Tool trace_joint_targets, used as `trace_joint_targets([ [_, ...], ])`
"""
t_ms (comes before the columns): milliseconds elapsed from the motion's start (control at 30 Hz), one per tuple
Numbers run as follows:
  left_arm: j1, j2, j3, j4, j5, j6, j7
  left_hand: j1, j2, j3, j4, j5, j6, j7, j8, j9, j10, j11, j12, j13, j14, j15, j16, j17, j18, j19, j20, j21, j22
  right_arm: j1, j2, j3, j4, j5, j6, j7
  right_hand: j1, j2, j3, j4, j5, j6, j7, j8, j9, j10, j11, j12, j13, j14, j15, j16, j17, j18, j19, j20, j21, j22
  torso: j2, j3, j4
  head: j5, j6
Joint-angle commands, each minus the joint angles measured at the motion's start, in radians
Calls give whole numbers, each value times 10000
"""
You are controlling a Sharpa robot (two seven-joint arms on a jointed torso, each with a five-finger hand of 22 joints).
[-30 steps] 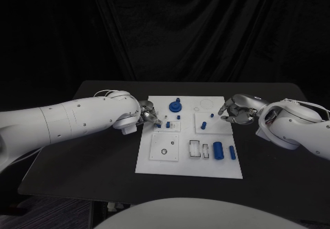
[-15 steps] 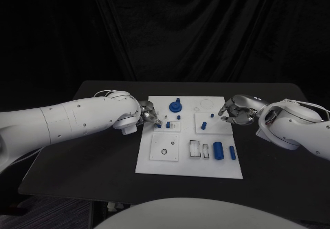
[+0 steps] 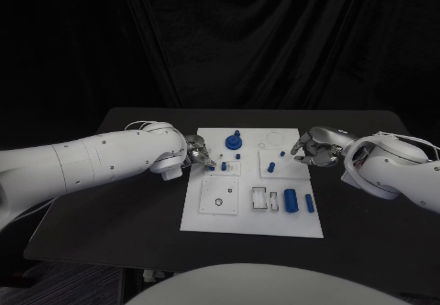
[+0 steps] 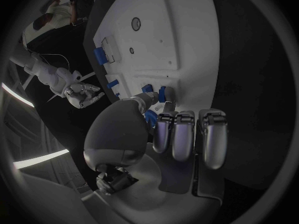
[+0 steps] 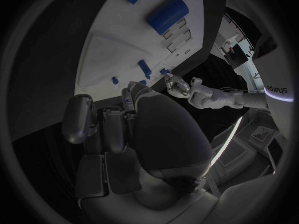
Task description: Assemble the parts on the task board
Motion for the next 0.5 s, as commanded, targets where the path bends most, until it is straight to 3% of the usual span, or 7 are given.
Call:
trace_joint_targets([
  [33,-180,-2,-107,48,32,552,-246,-24,51,65,-21,-51,-33,-27,54,14,1027,-39,35,2633,1057,-37,-42,2634,-140,1052,-83,-34,2634,-28,-10,7,13,-13,120,-213,-6,105,74,7,43,-3,39,-43,-11,-84,25,-86,1179,481,51,-83,946,208,-77,27,-84,1375,11,5,1,-3,0],
  [500,-185,10,-107,40,32,597,-309,-16,49,79,-41,-80,-40,-27,54,22,1027,-39,35,2633,1057,-37,-42,2634,-140,1052,-82,-34,2634,-28,1,7,11,-13,186,-255,-6,109,82,1,44,-5,40,-44,-14,-117,25,-113,1144,465,52,-126,905,220,-100,27,-143,1356,16,-2,4,20,0],
])
